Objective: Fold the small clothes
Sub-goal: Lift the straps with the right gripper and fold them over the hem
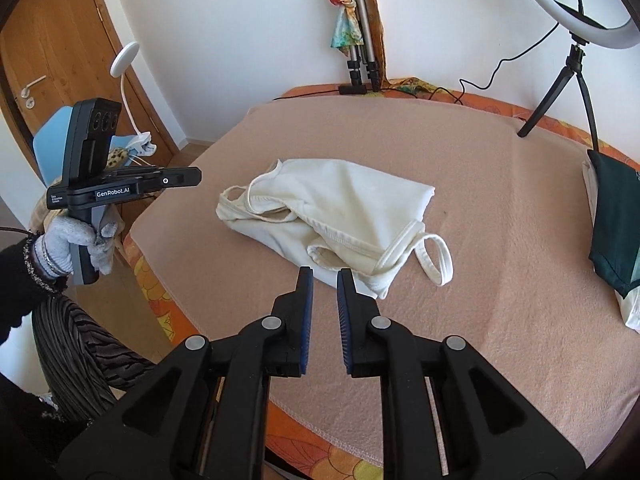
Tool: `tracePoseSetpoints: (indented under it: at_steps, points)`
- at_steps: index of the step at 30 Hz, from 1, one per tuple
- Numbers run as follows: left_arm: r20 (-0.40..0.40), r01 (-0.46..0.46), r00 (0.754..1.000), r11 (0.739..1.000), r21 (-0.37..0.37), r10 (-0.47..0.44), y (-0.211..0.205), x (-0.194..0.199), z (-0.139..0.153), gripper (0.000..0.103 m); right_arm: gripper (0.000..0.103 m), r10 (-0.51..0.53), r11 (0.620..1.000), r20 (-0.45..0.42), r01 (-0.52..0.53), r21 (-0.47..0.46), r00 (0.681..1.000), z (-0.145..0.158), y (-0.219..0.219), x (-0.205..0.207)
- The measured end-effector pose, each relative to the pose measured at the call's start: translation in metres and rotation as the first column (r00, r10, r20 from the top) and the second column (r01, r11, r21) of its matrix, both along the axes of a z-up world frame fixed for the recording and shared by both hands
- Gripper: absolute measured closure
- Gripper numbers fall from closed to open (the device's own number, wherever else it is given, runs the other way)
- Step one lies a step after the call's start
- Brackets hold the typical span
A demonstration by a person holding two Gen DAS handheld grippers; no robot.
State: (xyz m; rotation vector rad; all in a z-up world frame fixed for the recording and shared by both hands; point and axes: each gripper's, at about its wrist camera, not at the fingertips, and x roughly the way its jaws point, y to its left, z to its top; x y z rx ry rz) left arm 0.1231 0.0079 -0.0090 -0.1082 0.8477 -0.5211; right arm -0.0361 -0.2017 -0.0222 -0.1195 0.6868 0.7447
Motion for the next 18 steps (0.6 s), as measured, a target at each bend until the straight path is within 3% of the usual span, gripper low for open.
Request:
tracePoseSetpoints:
  at_steps: [4, 7, 10, 14, 18]
  points:
    - [-0.025, 0.043, 0.999, 0.999, 0.030, -0.042, -0.026, 0.033, -0.008, 0.100, 0.090, -0.023, 0.999, -0.018, 0.022, -0.029, 1.000, 0.003, 0.025, 0.039]
    - [-0.069, 0.089, 0.994, 0.989, 0.121, -0.081, -0.043, 0.052, -0.025, 0.100, 0.090, -0.034, 0.997, -0.048, 0.030, -0.073, 0.998, -0.005, 0.044, 0.065]
    - [-0.165, 0.138, 0.980, 0.981, 0.137, -0.115, -0.048, 0.062, -0.046, 0.100, 0.090, -0.039, 0.993, -0.085, 0.029, -0.116, 0.996, -0.016, 0.054, 0.079]
    - [-0.210, 0.206, 0.963, 0.964, 0.170, -0.169, -0.046, 0.037, -0.061, 0.100, 0.090, -0.003, 0.981, -0.114, -0.020, -0.195, 0.993, -0.031, 0.061, 0.071]
    - [-0.217, 0.215, 0.961, 0.959, 0.184, -0.173, -0.034, 0.003, -0.072, 0.100, 0.090, 0.042, 0.966, -0.120, -0.071, -0.250, 0.992, -0.046, 0.057, 0.048]
